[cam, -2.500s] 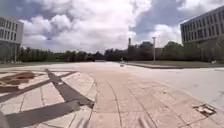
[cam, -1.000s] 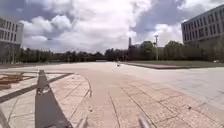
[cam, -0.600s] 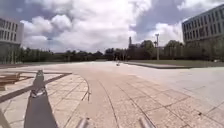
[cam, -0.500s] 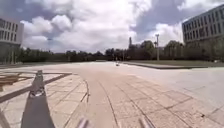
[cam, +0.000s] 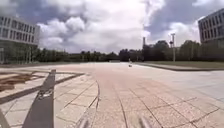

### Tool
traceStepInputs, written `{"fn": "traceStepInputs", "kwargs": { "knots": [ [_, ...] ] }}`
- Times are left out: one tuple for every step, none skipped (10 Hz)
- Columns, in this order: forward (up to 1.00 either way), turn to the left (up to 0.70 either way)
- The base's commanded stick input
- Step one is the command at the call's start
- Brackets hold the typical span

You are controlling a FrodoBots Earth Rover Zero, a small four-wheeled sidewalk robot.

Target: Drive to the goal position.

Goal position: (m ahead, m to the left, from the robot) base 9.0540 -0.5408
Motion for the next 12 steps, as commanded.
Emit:
{"fn": "traceStepInputs", "kwargs": {
  "knots": [
    [0.5, 0.0],
    [0.5, 0.0],
    [0.5, 0.0],
    [0.5, 0.0],
    [0.5, 0.0],
    [0.5, 0.0],
    [0.5, 0.0],
    [0.5, 0.0],
    [0.5, 0.0],
    [0.5, 0.0],
    [0.5, 0.0],
    [0.5, 0.0]
  ]
}}
